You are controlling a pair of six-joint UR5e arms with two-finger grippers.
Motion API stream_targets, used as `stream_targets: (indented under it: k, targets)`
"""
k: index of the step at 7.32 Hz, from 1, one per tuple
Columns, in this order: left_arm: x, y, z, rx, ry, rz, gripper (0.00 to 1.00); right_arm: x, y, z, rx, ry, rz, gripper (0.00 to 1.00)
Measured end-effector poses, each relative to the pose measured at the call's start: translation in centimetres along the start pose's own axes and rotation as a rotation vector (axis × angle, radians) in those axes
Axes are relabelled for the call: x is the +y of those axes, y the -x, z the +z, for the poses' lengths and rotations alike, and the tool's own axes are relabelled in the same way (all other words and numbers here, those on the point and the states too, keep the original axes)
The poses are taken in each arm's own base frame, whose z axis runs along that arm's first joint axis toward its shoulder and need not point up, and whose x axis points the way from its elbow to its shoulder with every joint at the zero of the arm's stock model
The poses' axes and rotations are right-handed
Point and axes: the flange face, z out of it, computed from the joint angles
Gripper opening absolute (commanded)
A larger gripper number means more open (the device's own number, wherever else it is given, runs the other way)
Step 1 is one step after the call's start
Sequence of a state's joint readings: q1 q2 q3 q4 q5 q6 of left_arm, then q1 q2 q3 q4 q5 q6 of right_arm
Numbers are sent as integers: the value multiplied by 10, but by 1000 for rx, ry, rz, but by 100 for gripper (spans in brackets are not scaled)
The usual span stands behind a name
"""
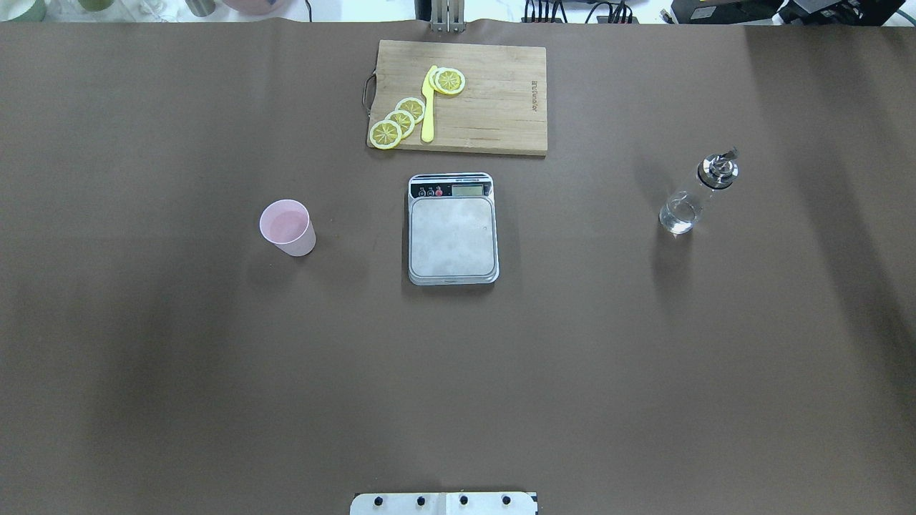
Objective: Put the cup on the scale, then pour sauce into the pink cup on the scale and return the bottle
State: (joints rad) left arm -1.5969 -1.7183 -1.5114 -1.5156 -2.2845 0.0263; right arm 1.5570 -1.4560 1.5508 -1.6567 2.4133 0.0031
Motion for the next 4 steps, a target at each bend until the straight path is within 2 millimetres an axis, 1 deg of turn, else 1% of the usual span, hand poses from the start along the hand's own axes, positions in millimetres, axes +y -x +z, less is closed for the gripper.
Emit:
stream_targets:
  k: [2,3,4]
  targets:
    - [-2,-2,-2,-2,-3,2,98,0,0,0,-1,0,0,100]
    - [-11,-12,-9,0,-14,13,98,0,0,0,-1,0,0,100]
    - [-28,-40,-17,-1,-30,54,98,0,0,0,-1,-1,-1,100]
